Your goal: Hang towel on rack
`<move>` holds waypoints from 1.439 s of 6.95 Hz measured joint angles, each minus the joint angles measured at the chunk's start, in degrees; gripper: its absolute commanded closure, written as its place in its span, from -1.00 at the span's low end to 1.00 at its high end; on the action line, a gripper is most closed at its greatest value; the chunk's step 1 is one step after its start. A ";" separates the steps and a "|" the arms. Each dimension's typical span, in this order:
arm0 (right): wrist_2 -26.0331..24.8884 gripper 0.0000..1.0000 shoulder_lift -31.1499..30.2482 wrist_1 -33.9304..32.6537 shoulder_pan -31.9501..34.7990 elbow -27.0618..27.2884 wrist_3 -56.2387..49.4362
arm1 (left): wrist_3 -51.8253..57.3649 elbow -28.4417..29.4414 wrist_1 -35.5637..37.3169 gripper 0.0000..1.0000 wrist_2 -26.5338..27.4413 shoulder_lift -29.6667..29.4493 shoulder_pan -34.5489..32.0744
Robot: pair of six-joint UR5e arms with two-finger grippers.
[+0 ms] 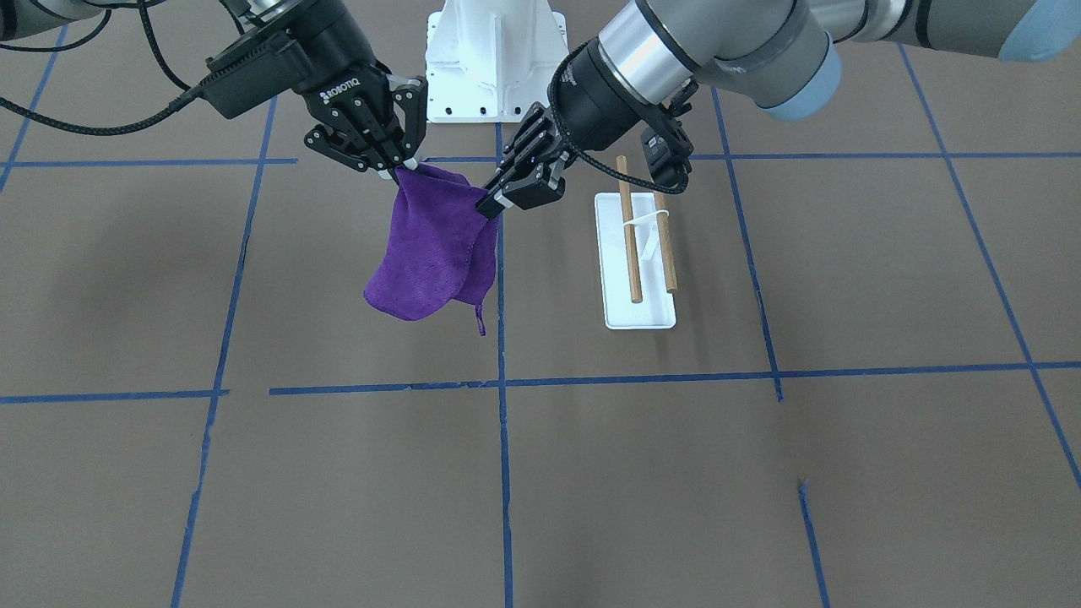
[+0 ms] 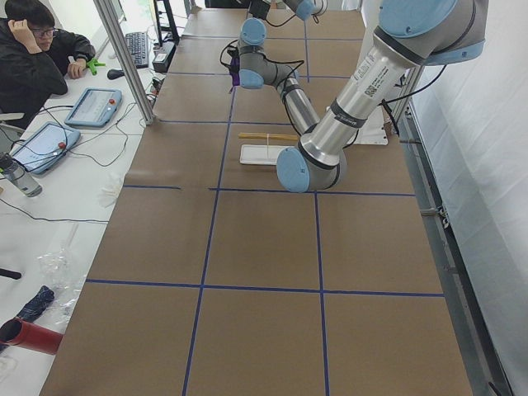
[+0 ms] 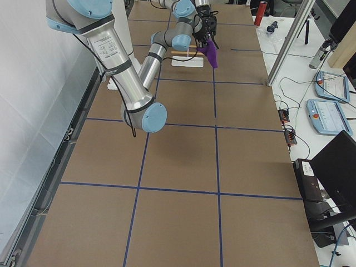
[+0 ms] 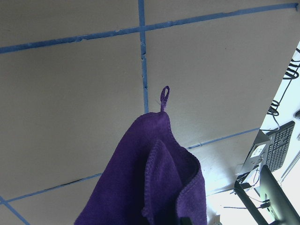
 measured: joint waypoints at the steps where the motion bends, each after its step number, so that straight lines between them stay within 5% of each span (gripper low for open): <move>1: 0.00 1.00 0.00 0.00 0.00 0.00 0.00 | 0.02 -0.06 -0.22 1.00 -0.01 0.08 -0.02; 2: 0.01 1.00 -0.02 0.00 0.00 0.00 -0.03 | 0.03 -0.11 -0.99 1.00 0.01 0.31 -0.06; 3: 0.29 0.13 -0.11 -0.02 0.03 0.00 -0.26 | 0.01 -0.13 -1.85 1.00 0.03 0.60 -0.10; 4: 0.68 -0.99 -0.26 -0.20 -0.07 0.00 -0.52 | 0.01 -0.15 -2.24 1.00 0.03 0.75 -0.11; 7: 2.10 -1.00 -1.40 -2.53 -0.36 -0.02 -0.83 | 0.49 -0.47 -2.54 1.00 0.00 1.88 -0.13; 10: 3.45 -1.00 -1.60 -12.31 0.14 -0.22 -8.17 | 6.38 -4.37 -2.35 1.00 -0.32 8.69 -0.17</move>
